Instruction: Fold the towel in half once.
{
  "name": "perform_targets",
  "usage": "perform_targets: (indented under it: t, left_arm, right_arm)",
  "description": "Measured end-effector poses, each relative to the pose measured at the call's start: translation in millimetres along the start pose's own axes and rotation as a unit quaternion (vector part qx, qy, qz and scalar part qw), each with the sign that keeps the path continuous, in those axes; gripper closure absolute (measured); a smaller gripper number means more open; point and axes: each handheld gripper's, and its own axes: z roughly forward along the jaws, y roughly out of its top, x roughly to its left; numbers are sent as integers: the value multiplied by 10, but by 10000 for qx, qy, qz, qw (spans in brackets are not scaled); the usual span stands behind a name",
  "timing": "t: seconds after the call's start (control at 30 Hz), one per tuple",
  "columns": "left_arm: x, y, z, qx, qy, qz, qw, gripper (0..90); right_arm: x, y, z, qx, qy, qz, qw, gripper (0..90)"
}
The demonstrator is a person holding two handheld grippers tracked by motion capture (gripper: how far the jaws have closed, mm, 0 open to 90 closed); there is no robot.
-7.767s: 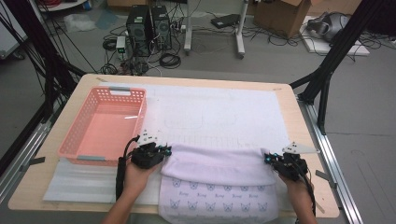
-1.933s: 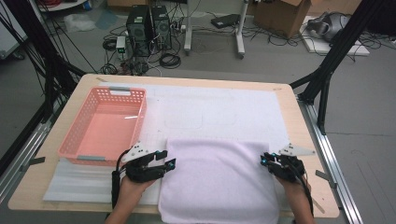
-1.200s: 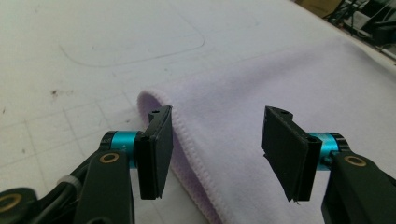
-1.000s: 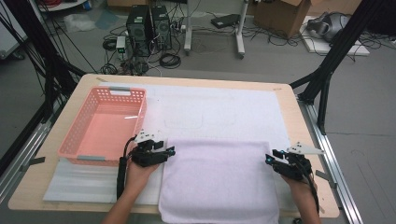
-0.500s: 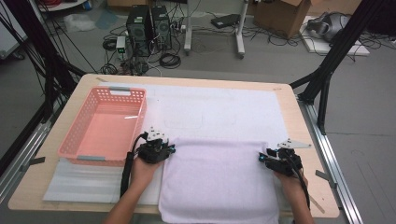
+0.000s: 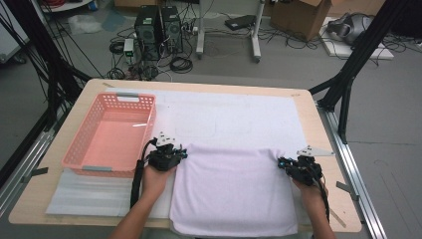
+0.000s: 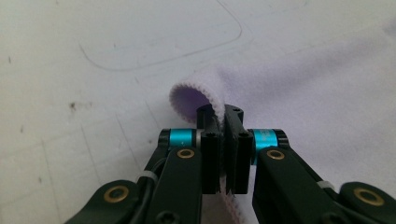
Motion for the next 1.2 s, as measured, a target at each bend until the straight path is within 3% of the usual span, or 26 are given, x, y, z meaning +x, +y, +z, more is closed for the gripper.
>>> perform_targets:
  t: [0.17,0.27,0.5,0.57,0.8,0.87,0.97,1.1,1.17,1.2]
  left_arm:
    - [61,273,36,-206,89,-16,9997,859]
    - [159,437,107,-337,119,-180,9992,859]
    - [333,681,267,-521,226,-299,9979,858]
    - [387,712,319,-533,231,-347,9977,858]
    - [528,875,424,-581,130,-206,9980,858]
    - [557,881,429,-756,128,-245,9968,857]
    - [596,890,470,-622,112,-216,9978,858]
    - [627,935,477,-689,108,-241,9973,857]
    - [628,931,474,-701,152,-250,9971,839]
    - [632,929,471,-699,207,-290,9969,784]
  right_arm:
    - [-64,133,23,-172,-180,-90,9996,840]
    - [-147,249,61,-224,-271,-78,9994,840]
    - [-267,630,211,-348,-496,-190,9980,839]
    - [-324,722,285,-344,-505,-138,9980,838]
    - [-433,888,480,-304,-567,-158,9978,837]
    - [-467,925,508,-368,-537,-155,9978,837]
    - [-495,975,546,-368,-503,-145,9980,837]
    - [-505,1020,589,-386,-517,-162,9978,836]
    - [-527,1011,602,-436,-463,-32,9980,808]
    - [-534,1002,610,-445,-420,65,9981,727]
